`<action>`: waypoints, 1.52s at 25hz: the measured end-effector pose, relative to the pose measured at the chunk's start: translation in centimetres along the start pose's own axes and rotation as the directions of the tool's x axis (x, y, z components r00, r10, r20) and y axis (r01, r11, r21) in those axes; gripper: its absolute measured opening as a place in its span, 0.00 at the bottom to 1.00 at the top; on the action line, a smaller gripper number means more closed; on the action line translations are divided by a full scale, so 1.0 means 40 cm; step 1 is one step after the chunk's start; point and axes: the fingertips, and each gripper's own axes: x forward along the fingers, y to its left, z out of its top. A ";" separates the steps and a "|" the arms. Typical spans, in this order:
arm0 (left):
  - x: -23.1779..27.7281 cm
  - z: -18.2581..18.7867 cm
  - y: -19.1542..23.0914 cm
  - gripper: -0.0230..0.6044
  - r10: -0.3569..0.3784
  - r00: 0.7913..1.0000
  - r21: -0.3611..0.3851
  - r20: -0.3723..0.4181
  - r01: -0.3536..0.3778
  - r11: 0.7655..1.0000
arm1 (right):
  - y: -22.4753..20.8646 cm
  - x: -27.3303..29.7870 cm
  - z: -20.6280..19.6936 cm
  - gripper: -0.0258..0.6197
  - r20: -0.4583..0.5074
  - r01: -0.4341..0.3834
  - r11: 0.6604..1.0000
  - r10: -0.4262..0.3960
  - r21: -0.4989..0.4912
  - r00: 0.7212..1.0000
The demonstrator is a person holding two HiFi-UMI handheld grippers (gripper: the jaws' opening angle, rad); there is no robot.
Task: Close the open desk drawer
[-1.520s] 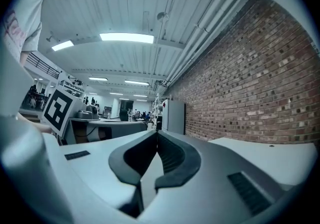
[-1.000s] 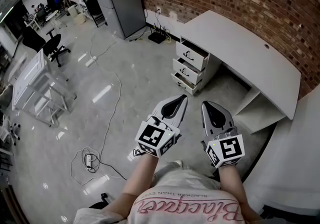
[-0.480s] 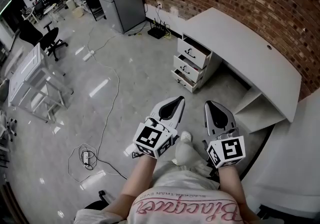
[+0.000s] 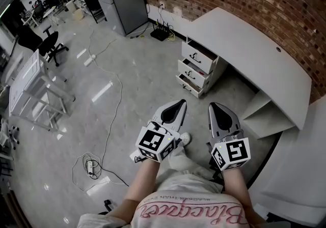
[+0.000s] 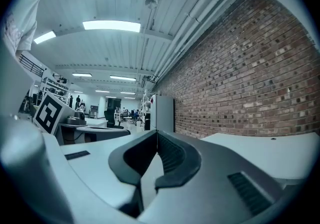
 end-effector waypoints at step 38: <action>0.623 0.016 0.391 0.05 -0.157 0.970 0.035 -0.183 0.166 0.986 | -0.439 0.596 -0.044 0.06 -0.026 0.113 0.987 -0.111 0.114 0.994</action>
